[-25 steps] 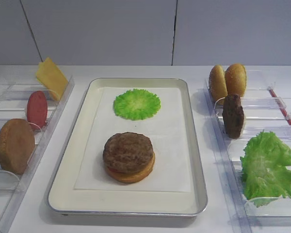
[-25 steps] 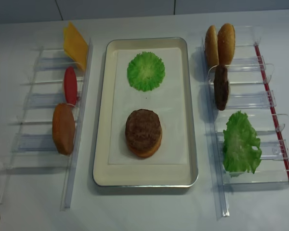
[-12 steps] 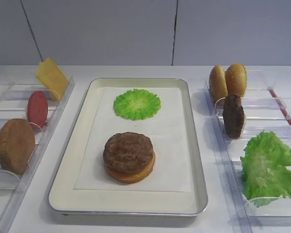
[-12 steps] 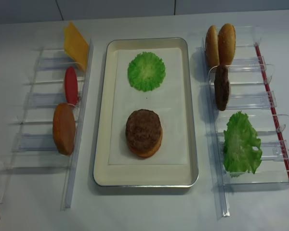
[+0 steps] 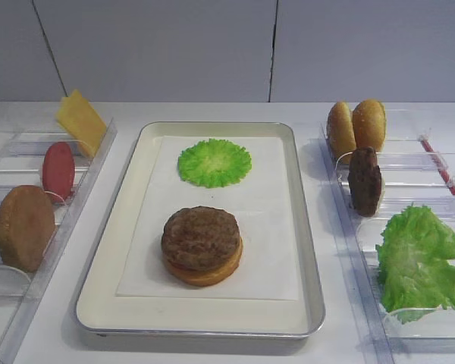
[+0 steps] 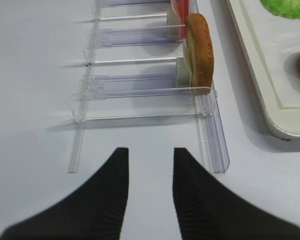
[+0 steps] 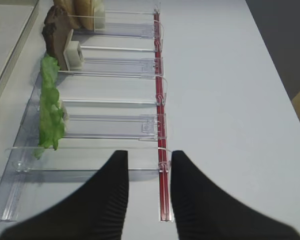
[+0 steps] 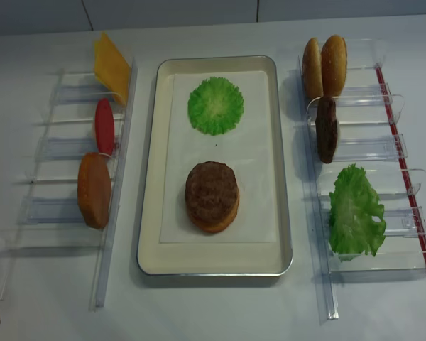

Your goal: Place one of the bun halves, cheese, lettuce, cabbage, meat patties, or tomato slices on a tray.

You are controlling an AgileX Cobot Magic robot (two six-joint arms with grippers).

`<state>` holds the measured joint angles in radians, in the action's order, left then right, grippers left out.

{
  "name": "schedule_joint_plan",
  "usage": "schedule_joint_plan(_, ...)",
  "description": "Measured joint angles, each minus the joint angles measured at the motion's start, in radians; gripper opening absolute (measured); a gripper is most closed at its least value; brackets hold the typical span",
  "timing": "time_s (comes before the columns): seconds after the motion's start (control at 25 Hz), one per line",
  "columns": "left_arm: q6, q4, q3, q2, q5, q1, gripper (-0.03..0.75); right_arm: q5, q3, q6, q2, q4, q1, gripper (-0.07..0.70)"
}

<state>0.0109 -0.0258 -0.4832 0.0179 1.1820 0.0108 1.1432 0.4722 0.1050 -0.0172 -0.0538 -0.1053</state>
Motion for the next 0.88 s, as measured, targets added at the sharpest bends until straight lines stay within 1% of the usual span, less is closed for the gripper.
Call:
schedule_joint_plan(0.32,0.0,0.0,0.0,0.0,0.0,0.0,0.205,0.0,0.0,0.0,0.0,0.0,0.0,0.203)
schedule_joint_plan(0.88,0.0,0.0,0.0,0.0,0.0,0.0,0.205,0.0,0.0,0.0,0.0,0.0,0.0,0.188)
